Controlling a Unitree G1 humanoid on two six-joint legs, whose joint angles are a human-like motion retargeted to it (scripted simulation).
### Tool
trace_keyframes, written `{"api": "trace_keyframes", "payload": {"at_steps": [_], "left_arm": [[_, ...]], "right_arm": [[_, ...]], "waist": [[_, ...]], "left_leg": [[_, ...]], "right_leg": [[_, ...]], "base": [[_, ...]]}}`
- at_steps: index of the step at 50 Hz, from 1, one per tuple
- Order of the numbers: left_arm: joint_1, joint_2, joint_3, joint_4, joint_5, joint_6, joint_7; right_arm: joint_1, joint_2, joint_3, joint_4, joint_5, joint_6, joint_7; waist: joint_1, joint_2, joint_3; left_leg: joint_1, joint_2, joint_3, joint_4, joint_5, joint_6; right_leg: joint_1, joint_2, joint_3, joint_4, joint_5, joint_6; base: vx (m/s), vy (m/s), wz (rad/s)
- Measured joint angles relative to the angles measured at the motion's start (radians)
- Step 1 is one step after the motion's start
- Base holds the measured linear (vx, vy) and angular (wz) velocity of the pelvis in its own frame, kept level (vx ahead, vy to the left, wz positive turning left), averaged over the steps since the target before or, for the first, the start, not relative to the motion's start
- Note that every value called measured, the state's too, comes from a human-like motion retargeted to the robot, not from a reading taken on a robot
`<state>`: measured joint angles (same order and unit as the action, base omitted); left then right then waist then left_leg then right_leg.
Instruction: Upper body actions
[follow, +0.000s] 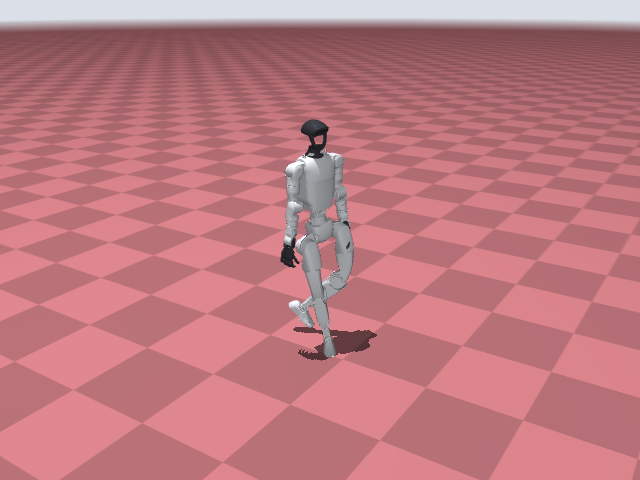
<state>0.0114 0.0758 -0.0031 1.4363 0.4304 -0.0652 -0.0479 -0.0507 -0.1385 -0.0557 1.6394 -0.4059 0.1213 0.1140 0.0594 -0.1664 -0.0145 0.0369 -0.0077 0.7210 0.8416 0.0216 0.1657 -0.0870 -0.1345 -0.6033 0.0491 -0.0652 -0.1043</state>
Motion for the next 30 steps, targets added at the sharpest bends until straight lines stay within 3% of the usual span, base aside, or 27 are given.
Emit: {"api": "trace_keyframes", "payload": {"at_steps": [6, 11, 13, 15, 20, 25, 28, 30], "left_arm": [[-0.013, -0.018, 0.016, -0.002, -0.059, -0.016, -0.009], [-0.003, -0.027, -0.006, 0.031, -0.035, -0.013, 0.000], [0.008, -0.031, -0.018, 0.044, -0.015, -0.011, 0.007], [0.021, -0.041, -0.016, 0.063, 0.007, -0.005, 0.015], [0.014, -0.049, 0.027, 0.106, -0.007, 0.003, 0.001], [-0.008, -0.007, 0.005, 0.096, 0.036, 0.023, -0.072], [-0.013, 0.007, -0.009, 0.075, 0.060, 0.035, -0.080], [-0.021, 0.005, -0.023, 0.059, 0.047, 0.031, -0.080]], "right_arm": [[-0.008, 0.007, 0.034, -0.065, -0.044, -0.017, 0.042], [-0.007, 0.015, 0.048, -0.108, -0.041, -0.035, 0.045], [-0.006, 0.016, 0.053, -0.108, -0.034, -0.038, 0.042], [-0.012, 0.012, 0.058, -0.093, -0.038, -0.034, 0.041], [-0.028, 0.027, 0.082, -0.073, -0.017, -0.016, 0.005], [0.007, 0.020, 0.083, -0.073, 0.006, -0.045, 0.046], [0.036, 0.008, 0.073, -0.053, -0.033, -0.051, 0.019], [0.042, -0.001, 0.053, -0.018, -0.048, -0.051, -0.016]], "waist": [[-0.013, 0.030, 0.012], [0.009, 0.118, 0.020], [0.003, 0.147, 0.024], [-0.014, 0.164, 0.008], [-0.092, 0.175, -0.013], [-0.072, 0.170, -0.012], [0.028, 0.165, -0.032], [-0.061, 0.179, -0.031]], "left_leg": [[-0.058, 0.031, -0.005, -0.255, -0.153, 0.024], [-0.103, 0.014, -0.196, -0.572, -0.154, -0.121], [-0.096, 0.017, -0.245, -0.673, -0.118, -0.139], [-0.062, -0.001, -0.222, -0.671, -0.202, -0.145], [-0.055, 0.032, -0.110, -0.682, -0.202, -0.167], [-0.021, 0.011, -0.051, -0.704, -0.213, -0.171], [-0.020, 0.010, 0.014, -0.705, -0.226, -0.177], [-0.048, 0.002, -0.112, -0.684, -0.221, -0.160]], "right_leg": [[-0.017, 0.019, 0.127, -0.009, 0.054, 0.010], [-0.008, 0.135, 0.261, -0.029, 0.091, 0.017], [0.001, 0.172, 0.312, -0.030, 0.099, 0.026], [-0.003, 0.183, 0.347, -0.025, 0.104, 0.044], [-0.025, 0.187, 0.395, -0.011, 0.104, 0.069], [-0.016, 0.187, 0.433, 0.001, 0.098, 0.074], [0.003, 0.204, 0.507, 0.003, 0.074, 0.069], [-0.002, 0.177, 0.383, 0.019, 0.061, 0.066]], "base": [[0.09, 0.00, -1.84], [0.16, 0.08, -2.07], [0.25, 0.14, -1.52], [0.27, 0.12, -1.32], [0.12, 0.12, -1.02], [0.16, 0.11, -0.66], [0.18, 0.11, -0.69], [0.12, 0.12, 1.85]]}}
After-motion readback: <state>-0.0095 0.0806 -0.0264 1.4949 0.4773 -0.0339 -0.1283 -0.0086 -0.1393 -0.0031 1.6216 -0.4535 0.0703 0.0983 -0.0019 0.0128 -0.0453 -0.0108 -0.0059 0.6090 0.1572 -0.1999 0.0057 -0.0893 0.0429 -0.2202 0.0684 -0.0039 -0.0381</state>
